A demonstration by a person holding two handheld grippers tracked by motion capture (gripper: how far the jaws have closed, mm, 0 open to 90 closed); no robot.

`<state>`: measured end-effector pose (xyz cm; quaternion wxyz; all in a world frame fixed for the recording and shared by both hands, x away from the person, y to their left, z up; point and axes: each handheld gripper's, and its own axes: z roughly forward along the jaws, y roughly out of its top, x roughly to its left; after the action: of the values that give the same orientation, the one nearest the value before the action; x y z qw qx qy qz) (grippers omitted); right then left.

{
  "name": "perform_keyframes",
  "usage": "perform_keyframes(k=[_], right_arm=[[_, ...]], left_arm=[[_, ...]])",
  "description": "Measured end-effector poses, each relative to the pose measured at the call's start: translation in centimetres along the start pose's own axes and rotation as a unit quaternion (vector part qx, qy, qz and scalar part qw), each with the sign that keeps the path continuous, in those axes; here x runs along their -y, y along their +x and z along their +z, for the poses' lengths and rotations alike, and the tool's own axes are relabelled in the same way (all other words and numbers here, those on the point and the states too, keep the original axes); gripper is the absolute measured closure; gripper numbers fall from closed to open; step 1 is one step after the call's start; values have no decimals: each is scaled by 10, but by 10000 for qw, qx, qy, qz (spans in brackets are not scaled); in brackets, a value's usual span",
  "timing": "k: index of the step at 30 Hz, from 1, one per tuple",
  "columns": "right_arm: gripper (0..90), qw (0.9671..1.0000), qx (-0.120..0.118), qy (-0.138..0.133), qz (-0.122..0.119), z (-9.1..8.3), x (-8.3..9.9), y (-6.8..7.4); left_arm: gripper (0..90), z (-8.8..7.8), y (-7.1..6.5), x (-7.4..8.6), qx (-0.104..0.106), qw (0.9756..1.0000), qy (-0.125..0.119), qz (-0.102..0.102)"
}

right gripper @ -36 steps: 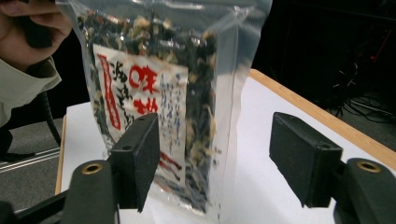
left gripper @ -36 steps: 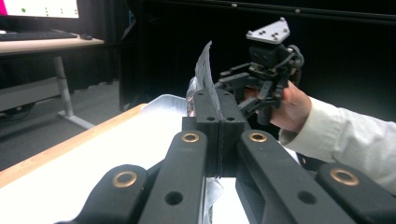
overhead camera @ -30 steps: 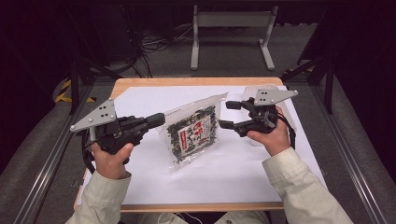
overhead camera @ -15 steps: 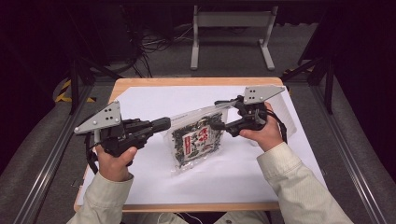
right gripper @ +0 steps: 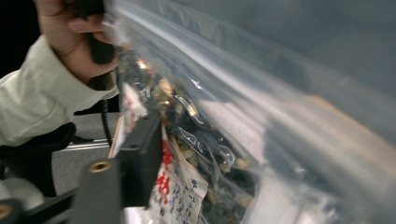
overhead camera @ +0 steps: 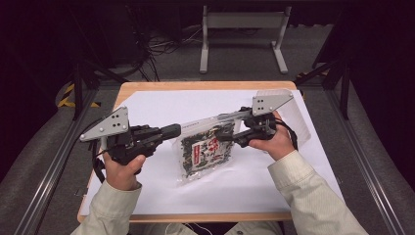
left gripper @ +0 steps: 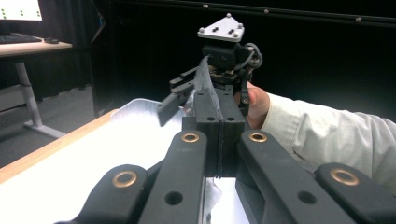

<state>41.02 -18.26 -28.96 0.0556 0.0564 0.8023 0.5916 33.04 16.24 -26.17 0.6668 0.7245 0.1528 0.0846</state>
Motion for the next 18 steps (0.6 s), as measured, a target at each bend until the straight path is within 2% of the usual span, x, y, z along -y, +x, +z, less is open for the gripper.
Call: perform_keyframes(k=[6,11,18], right_arm=[[599,9993,-188,182,-259,-2,-2,5],[625,9988,-309,297,-248,-3,-2,7],[717,9974,-499,437,-265,-4,-3,9]], left_arm=[[900,1,-1,0,-13,10000,3,-2],[900,0,0,0,-11,10000,-1,12],[900,-1,2,1,-80,10000,-30,-26]])
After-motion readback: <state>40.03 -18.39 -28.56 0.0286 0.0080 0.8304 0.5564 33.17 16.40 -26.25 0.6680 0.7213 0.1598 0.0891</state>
